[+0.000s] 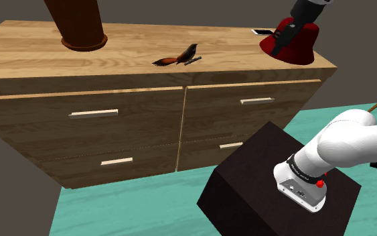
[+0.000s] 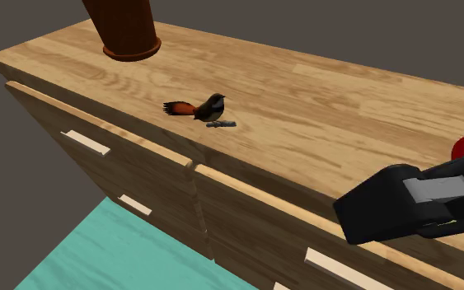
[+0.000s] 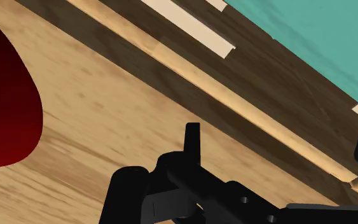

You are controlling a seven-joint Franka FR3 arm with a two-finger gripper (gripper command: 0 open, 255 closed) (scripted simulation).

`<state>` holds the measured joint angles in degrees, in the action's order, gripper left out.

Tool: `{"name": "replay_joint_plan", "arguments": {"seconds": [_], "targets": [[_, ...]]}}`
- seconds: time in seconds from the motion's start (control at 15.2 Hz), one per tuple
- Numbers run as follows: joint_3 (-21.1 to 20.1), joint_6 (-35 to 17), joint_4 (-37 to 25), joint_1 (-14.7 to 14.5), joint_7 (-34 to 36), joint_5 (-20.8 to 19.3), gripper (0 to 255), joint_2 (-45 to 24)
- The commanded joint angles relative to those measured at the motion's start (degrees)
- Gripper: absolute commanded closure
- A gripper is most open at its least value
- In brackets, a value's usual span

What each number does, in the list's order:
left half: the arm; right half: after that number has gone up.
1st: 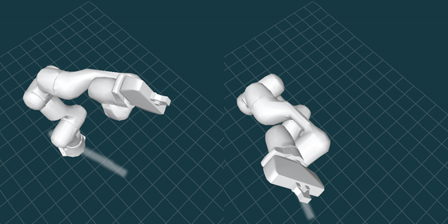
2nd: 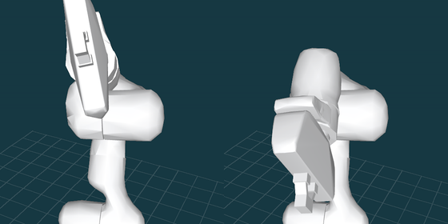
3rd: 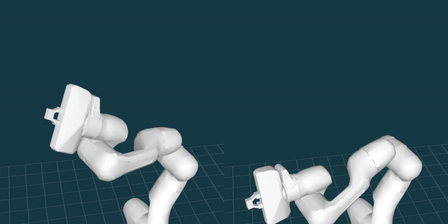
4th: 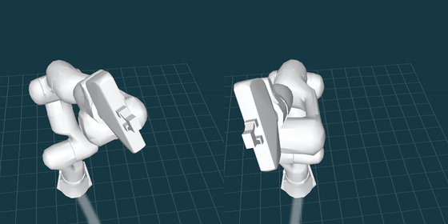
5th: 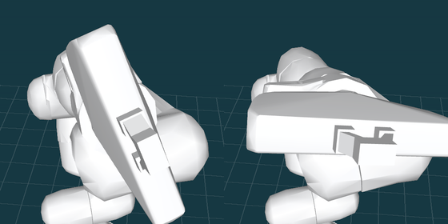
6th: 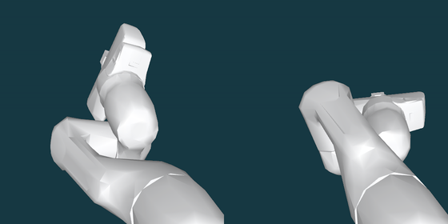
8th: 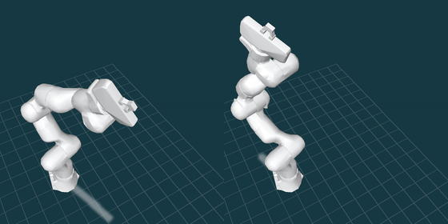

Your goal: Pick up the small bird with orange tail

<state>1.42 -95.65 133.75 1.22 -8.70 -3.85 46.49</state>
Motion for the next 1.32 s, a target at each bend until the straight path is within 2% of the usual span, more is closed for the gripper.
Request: {"name": "replay_joint_plan", "arguments": {"seconds": [0.0, 0.59, 1.25], "targets": [[0.0, 0.0, 0.0, 0.0, 0.0, 0.0, 0, 0.0], [-1.6, -2.7, -14.8, -4.6, -6.1, 1.1, 0, -22.1], [-5.0, 0.5, -36.3, -8.6, -12.2, 1.2, 0, -45.6]]}}
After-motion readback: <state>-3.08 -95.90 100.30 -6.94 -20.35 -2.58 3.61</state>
